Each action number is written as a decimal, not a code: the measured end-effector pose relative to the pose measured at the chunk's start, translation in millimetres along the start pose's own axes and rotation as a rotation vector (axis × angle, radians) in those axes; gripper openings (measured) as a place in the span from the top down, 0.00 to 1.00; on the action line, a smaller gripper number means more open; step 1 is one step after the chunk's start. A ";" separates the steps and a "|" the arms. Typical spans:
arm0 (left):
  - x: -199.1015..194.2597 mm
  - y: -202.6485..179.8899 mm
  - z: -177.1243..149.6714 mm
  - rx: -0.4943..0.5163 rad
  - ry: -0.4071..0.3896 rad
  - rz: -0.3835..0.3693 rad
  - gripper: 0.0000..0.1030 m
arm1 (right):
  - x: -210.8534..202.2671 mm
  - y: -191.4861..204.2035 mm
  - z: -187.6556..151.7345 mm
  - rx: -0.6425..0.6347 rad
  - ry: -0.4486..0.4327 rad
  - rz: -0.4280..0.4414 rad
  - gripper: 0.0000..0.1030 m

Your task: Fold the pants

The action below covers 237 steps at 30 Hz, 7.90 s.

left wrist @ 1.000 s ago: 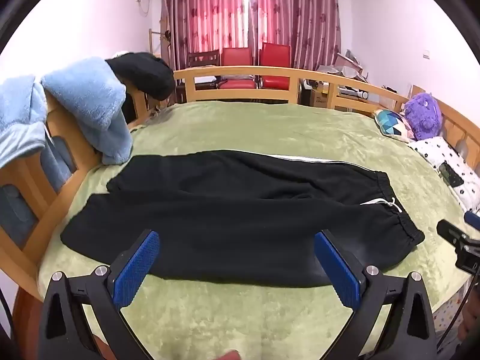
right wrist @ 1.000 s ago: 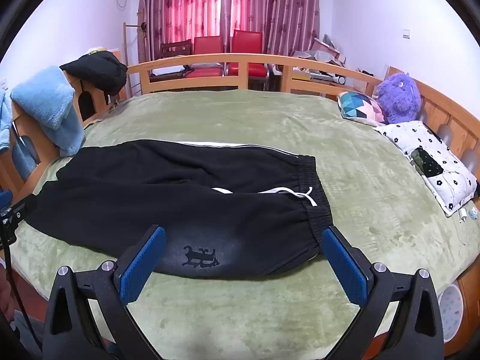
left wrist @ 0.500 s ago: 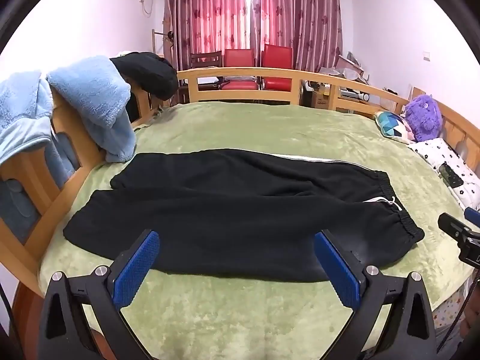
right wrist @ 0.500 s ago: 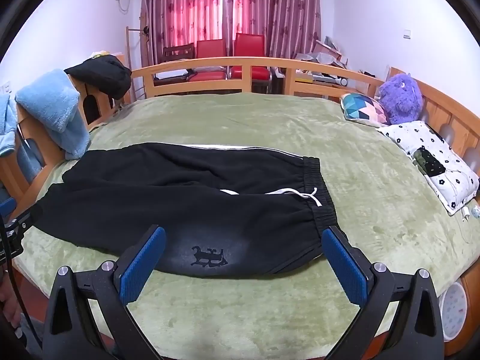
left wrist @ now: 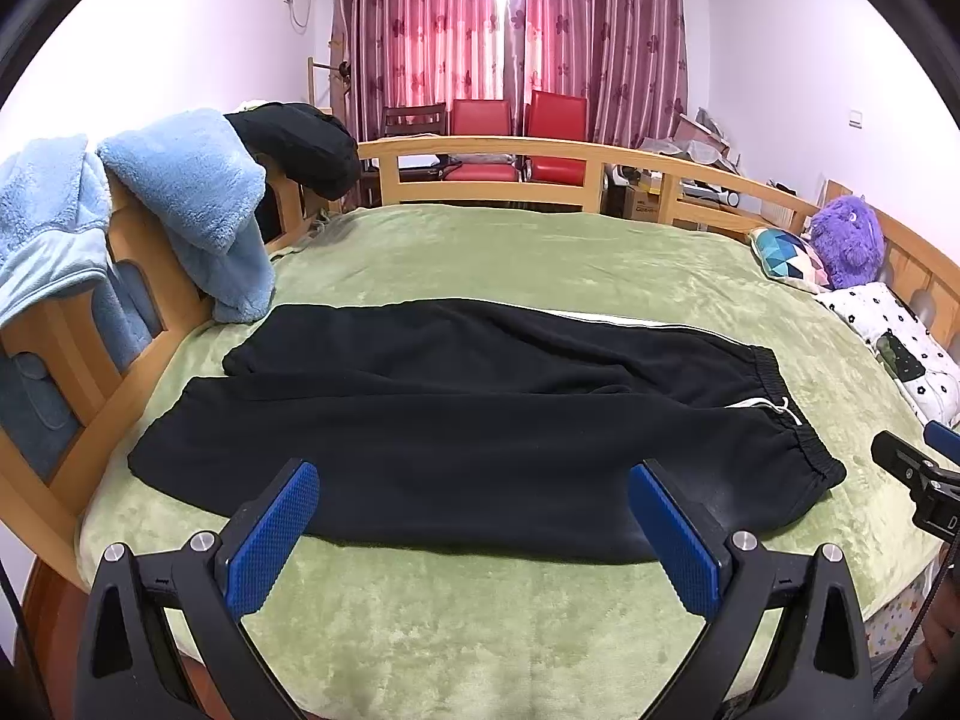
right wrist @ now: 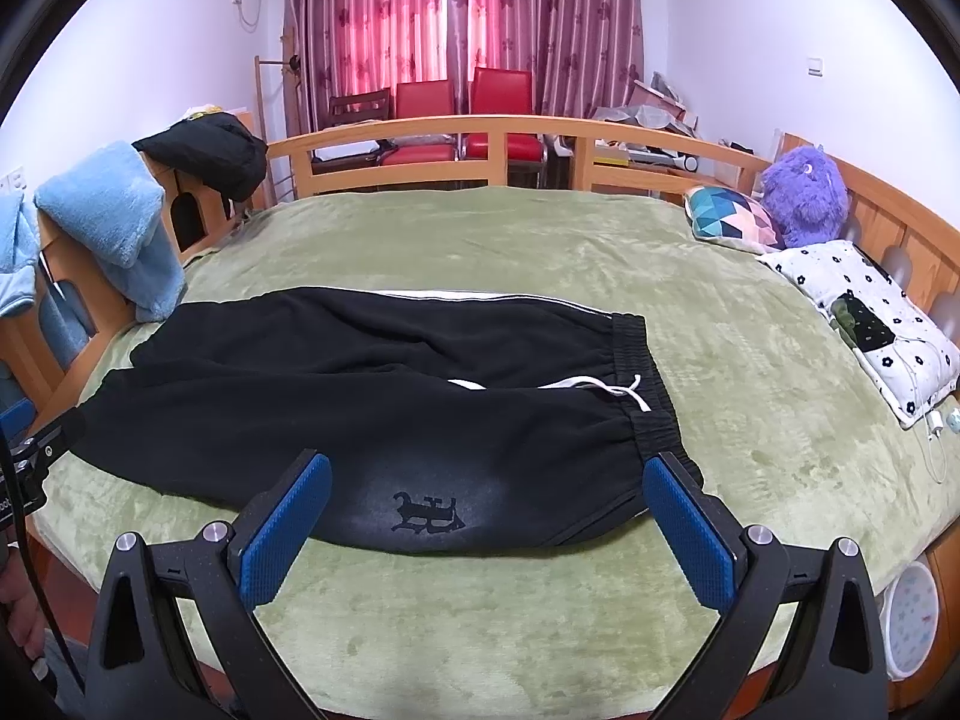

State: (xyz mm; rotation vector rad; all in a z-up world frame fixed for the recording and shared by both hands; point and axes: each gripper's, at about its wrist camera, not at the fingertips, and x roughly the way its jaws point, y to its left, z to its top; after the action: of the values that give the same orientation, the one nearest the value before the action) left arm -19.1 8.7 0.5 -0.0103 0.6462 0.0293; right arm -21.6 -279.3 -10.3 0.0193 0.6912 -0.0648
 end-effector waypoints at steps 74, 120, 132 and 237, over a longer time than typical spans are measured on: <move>19.5 25.6 -8.3 -0.080 0.016 0.051 0.00 | 19.9 -12.4 -17.3 0.027 0.055 0.041 0.01; 229.2 246.6 -105.3 -0.613 0.232 0.032 0.27 | 216.7 -59.6 -119.4 0.469 0.284 0.200 0.38; 250.2 266.8 -85.5 -0.724 0.215 0.074 0.85 | 238.6 -49.1 -95.2 0.422 0.223 0.160 0.77; 363.4 207.1 132.6 -0.072 0.107 0.284 0.91 | 289.0 81.2 52.0 -0.042 0.217 0.296 0.34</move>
State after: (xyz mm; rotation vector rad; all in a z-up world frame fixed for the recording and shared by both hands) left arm 344.4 226.9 -112.6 0.0104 0.7493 0.3285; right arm 239.0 -215.7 -154.7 0.0893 0.8999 0.2395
